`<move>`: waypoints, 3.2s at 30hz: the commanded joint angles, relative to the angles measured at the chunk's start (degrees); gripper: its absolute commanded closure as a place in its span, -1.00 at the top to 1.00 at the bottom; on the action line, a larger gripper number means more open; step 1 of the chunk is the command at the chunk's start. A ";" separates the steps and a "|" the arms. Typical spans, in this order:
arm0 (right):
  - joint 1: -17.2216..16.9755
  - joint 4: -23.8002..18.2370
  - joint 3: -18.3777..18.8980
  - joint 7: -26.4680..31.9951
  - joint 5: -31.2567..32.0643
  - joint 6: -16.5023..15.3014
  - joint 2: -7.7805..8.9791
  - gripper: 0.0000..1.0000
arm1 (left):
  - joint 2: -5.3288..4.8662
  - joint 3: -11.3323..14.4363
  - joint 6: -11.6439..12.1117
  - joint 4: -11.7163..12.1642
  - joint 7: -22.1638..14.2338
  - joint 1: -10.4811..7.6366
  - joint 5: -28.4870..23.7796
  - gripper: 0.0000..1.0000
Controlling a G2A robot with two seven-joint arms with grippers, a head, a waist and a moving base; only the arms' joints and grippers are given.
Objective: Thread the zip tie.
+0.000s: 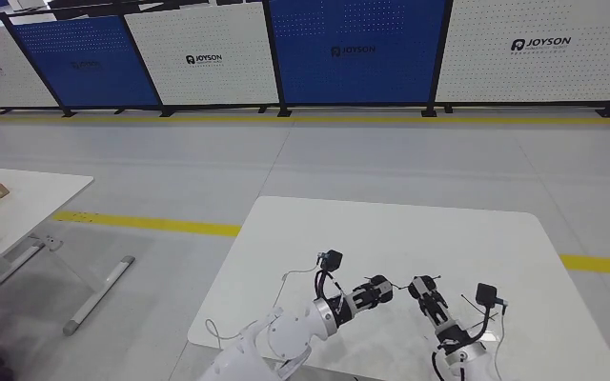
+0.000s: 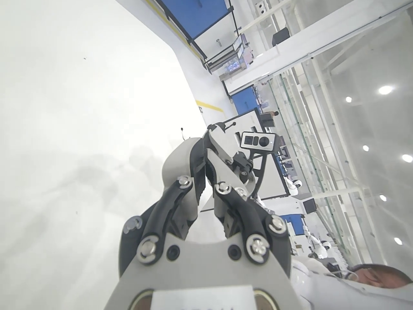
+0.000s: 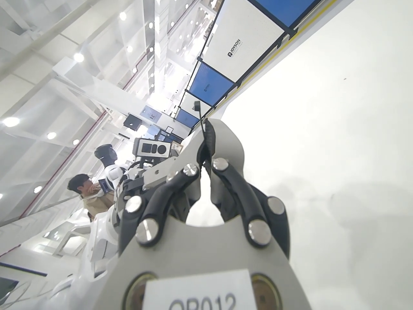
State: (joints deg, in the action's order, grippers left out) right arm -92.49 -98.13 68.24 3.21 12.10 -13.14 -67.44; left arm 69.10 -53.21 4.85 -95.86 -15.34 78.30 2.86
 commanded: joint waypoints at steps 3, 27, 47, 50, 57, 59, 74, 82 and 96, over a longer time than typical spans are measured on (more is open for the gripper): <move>-0.05 0.01 0.07 -0.50 0.56 0.27 -0.14 -1.00 | -0.01 0.10 -0.46 0.01 0.49 -0.07 1.25 -0.16; -1.16 -0.61 -0.45 -3.60 5.37 1.64 -1.04 -1.00 | 0.78 3.01 -2.88 0.56 3.73 -1.18 6.67 -1.00; -0.60 0.09 0.17 0.66 1.73 -0.22 -1.52 -1.00 | 1.00 3.06 -0.79 0.60 2.87 -1.56 5.72 -1.00; -0.87 0.08 0.60 1.00 0.49 -1.48 -1.54 -1.00 | 1.09 2.98 -2.12 0.65 3.71 -1.56 5.67 -1.00; -1.37 -0.24 1.25 1.20 -0.49 -2.51 -1.61 -1.00 | 1.08 3.09 -0.40 0.13 1.67 -1.35 4.25 -1.00; -1.47 -0.29 1.37 1.44 -0.59 -2.52 -1.63 -1.00 | 0.99 2.74 0.68 -0.11 0.57 -1.29 3.27 -1.00; -1.57 -0.75 2.13 4.39 -2.05 -1.13 -1.71 -0.92 | 0.94 2.17 -1.07 -0.27 1.59 -0.92 3.48 -1.00; -1.81 -0.80 2.36 4.52 -2.24 -1.43 -1.80 -0.26 | 1.07 2.00 -2.05 0.16 2.46 -1.05 2.87 -1.00; -2.37 -0.62 3.01 3.51 -1.29 -1.51 -1.96 -0.90 | 1.38 1.88 -4.76 0.77 3.58 -1.42 2.05 -1.00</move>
State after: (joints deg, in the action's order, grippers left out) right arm -94.85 -98.77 71.22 6.72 10.78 -14.69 -69.38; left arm 70.46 -51.35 0.12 -95.09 -11.82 76.89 4.89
